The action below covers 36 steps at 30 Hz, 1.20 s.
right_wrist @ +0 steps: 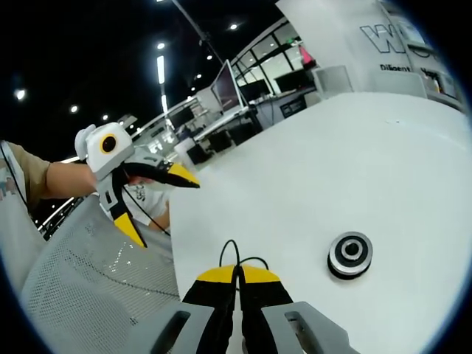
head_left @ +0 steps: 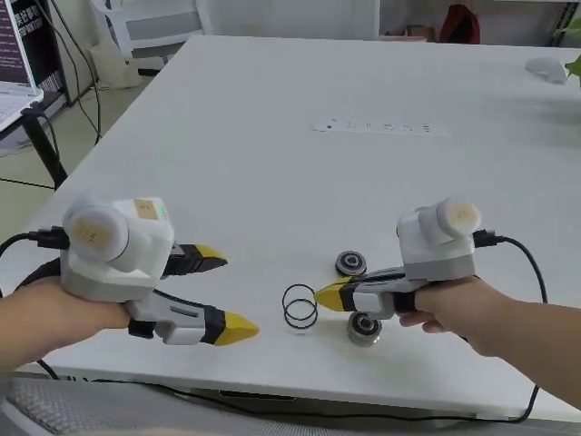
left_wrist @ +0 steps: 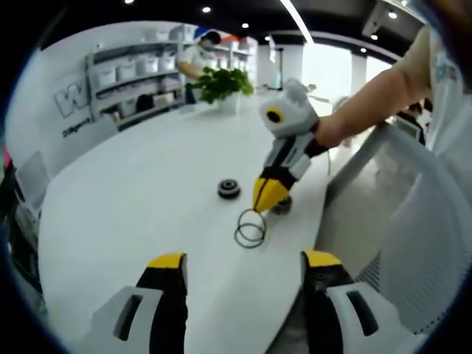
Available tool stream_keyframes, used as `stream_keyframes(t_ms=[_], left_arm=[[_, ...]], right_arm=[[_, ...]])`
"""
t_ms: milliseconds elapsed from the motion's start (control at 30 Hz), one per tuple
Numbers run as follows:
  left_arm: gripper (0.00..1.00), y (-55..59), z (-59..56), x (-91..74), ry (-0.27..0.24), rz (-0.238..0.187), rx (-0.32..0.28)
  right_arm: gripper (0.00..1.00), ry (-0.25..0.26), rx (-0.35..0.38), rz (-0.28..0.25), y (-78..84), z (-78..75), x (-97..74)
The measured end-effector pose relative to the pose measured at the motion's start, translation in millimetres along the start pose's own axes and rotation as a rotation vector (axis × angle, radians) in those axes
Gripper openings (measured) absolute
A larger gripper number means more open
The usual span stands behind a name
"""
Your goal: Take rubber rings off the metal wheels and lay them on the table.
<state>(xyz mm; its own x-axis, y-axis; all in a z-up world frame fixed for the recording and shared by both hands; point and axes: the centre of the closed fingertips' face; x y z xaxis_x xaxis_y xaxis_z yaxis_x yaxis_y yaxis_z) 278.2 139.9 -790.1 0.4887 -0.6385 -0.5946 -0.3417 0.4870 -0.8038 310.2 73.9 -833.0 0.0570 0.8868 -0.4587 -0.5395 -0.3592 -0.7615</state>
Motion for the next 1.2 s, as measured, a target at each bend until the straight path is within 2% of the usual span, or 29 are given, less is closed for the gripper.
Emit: stream_keyframes(t_ms=[267, 800, 1200], left_arm=[[0.63, 1.6, -1.1, 0.0, 0.002, 0.001, 0.003], [0.63, 4.0, 0.9, -1.3, -0.006, 0.002, -0.002], [0.63, 4.2, -0.6, 0.9, -0.001, 0.008, -0.002]], right_arm=[[0.0, 0.027, 0.001, 0.044, 10.5, -5.2, 4.4], [0.0, 0.065, 0.006, 0.063, 14.4, -13.9, 7.9], [0.08, 0.085, -0.02, 0.06, 14.9, -16.5, 5.6]])
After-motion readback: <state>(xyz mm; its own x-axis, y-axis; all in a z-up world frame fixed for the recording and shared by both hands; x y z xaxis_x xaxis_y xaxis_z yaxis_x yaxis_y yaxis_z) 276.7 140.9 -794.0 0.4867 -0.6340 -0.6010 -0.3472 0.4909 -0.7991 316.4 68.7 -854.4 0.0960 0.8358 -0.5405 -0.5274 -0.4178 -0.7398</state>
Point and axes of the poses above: the centre of the closed fingertips' face, and the gripper's own axes: x roughly forward along the fingers, z roughly to its left, y roughly out of its underside, and after that the axes turned 2 degrees about -y, right-handed
